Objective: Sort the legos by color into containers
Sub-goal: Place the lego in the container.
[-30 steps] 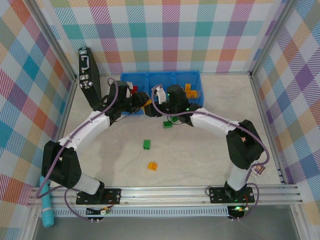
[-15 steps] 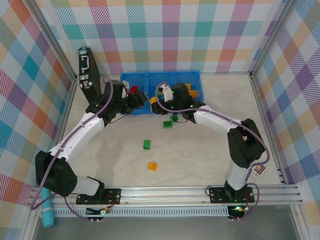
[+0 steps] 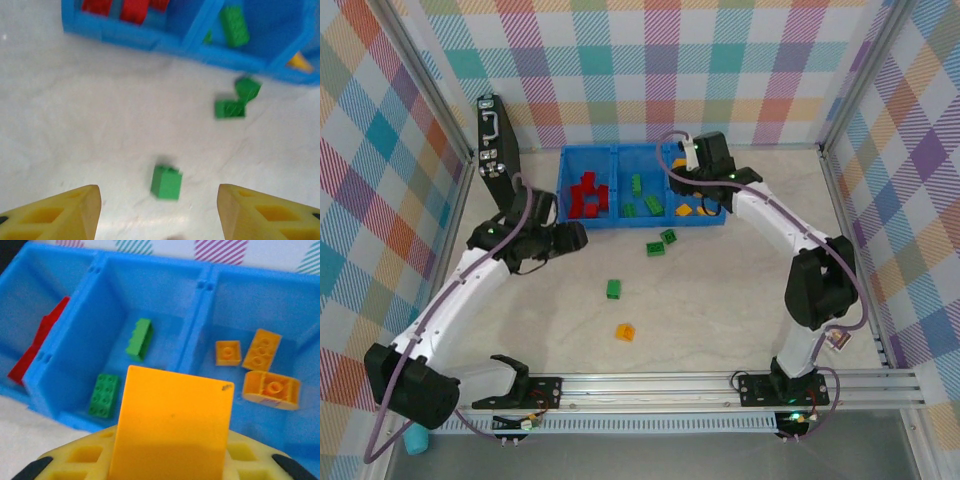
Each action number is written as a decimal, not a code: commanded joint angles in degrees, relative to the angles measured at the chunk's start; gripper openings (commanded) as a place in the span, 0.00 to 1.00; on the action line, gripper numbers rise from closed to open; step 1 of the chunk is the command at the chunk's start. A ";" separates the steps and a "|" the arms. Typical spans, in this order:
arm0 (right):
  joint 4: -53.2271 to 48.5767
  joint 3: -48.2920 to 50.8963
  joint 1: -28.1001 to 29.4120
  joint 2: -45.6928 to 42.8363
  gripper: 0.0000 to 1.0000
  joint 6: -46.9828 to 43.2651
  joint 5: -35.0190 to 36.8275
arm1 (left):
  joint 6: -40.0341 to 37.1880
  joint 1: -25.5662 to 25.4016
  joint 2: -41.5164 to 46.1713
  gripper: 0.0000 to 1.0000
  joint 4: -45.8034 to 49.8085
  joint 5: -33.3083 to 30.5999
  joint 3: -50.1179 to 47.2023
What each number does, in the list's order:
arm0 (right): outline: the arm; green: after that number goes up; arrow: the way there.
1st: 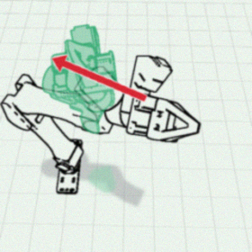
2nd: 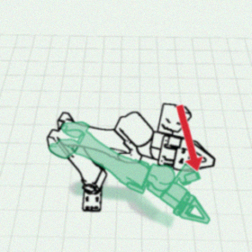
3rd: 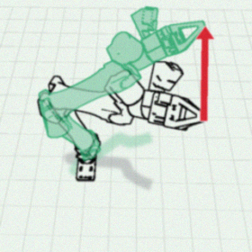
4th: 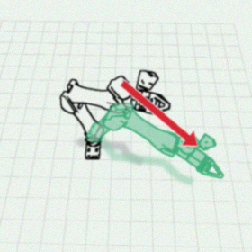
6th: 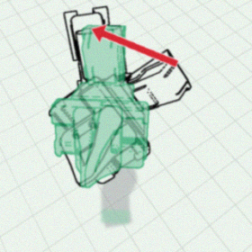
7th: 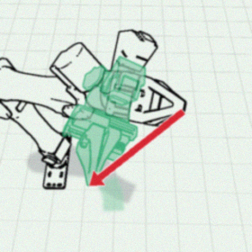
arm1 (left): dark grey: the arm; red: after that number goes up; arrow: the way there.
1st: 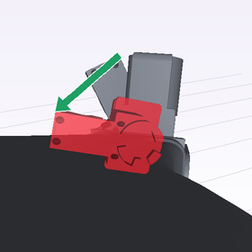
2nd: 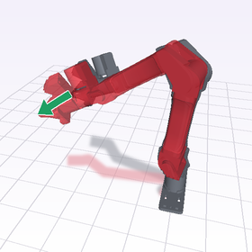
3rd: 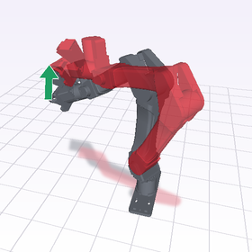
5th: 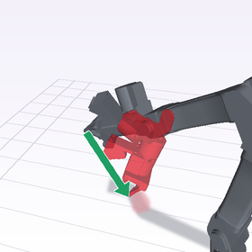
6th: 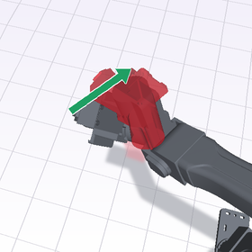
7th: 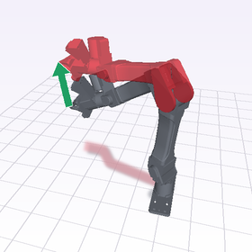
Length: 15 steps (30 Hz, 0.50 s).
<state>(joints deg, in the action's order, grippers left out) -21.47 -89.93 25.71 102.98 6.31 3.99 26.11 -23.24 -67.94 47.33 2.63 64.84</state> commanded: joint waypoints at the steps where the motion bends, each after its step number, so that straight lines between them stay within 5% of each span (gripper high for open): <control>1: -4.34 -2.29 0.08 3.13 0.36 -1.26 5.29 | -2.04 -5.16 0.56 0.62 6.95 -3.55 -2.31; 6: -6.41 -4.83 -0.73 5.82 0.37 -1.14 8.13 | 1.89 -16.95 -3.00 0.63 9.26 -7.38 -4.11; 15: -7.32 -6.77 -2.14 9.69 0.43 -2.19 7.55 | 8.56 -29.82 -10.09 0.63 4.96 -5.45 -6.44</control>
<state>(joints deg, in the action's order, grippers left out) -28.08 -95.09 24.36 112.22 5.04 11.11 31.35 -49.93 -76.95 52.45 -2.26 58.22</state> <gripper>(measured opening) 0.427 0.626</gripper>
